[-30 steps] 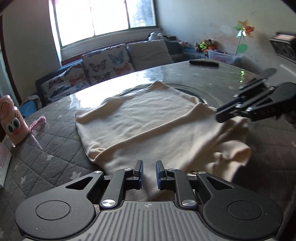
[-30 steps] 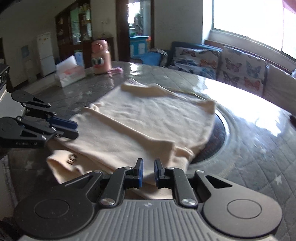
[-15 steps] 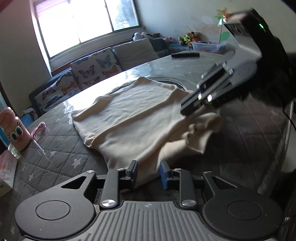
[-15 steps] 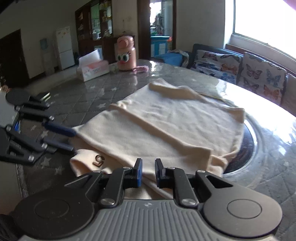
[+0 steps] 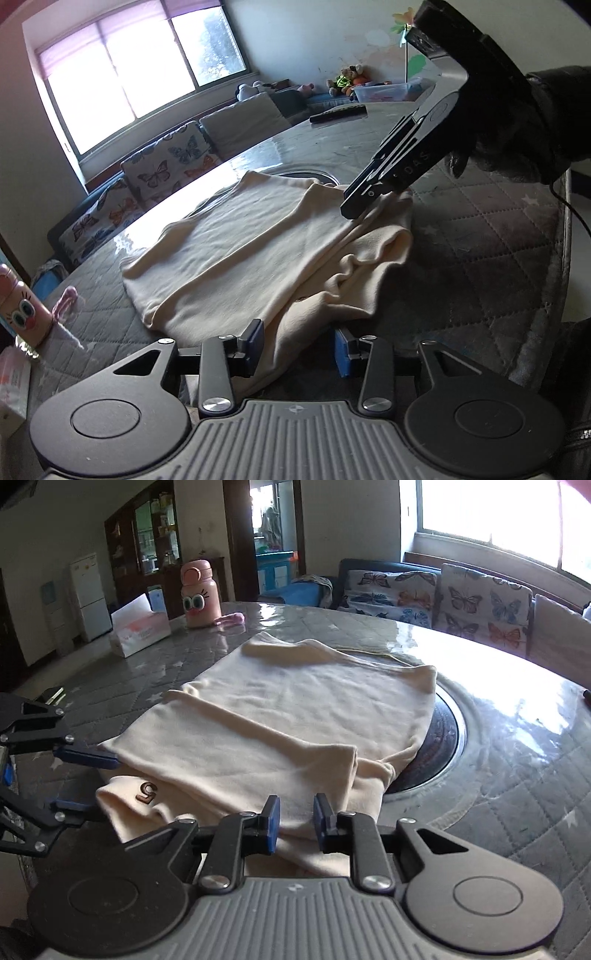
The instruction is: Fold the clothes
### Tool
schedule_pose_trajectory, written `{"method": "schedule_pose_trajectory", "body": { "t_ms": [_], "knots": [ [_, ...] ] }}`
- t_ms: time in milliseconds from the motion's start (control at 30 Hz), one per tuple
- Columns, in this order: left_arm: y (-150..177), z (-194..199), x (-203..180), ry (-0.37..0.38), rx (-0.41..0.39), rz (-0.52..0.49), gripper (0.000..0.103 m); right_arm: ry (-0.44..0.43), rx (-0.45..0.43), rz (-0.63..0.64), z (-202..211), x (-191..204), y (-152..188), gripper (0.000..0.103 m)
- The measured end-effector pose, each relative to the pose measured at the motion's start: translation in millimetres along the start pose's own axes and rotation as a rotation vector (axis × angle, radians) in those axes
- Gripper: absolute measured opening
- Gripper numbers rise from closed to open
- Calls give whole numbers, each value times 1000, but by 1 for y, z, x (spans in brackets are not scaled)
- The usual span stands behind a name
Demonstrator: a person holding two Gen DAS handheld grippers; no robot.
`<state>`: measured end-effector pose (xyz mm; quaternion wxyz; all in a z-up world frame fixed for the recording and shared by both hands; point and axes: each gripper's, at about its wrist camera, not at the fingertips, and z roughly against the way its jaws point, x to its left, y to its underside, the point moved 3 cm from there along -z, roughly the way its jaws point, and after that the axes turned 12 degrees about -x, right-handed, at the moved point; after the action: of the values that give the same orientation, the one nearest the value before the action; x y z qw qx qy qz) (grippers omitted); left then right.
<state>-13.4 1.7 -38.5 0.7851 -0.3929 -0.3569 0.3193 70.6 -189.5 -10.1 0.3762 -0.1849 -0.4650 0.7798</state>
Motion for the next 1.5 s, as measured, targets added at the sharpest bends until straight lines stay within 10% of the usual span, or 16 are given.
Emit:
{"method": "schedule_pose_trajectory", "body": {
  "t_ms": [167,767,967,1167,1500],
  "knots": [
    [-5,-4,-1,10,-26,9,12,-20,-6,27,17,3,-2,33],
    [-37,-25,58,-31,-74,171,9,-96,-37,292,17,39,5,54],
    [-26,-15,49,-17,-58,175,13,-135,0,258,-3,37,1,19],
    [-9,-2,37,-37,-31,133,36,-138,4,185,-4,32,-11,12],
    [13,-1,32,-117,15,57,38,-114,-45,139,-4,29,-30,11]
  ]
}}
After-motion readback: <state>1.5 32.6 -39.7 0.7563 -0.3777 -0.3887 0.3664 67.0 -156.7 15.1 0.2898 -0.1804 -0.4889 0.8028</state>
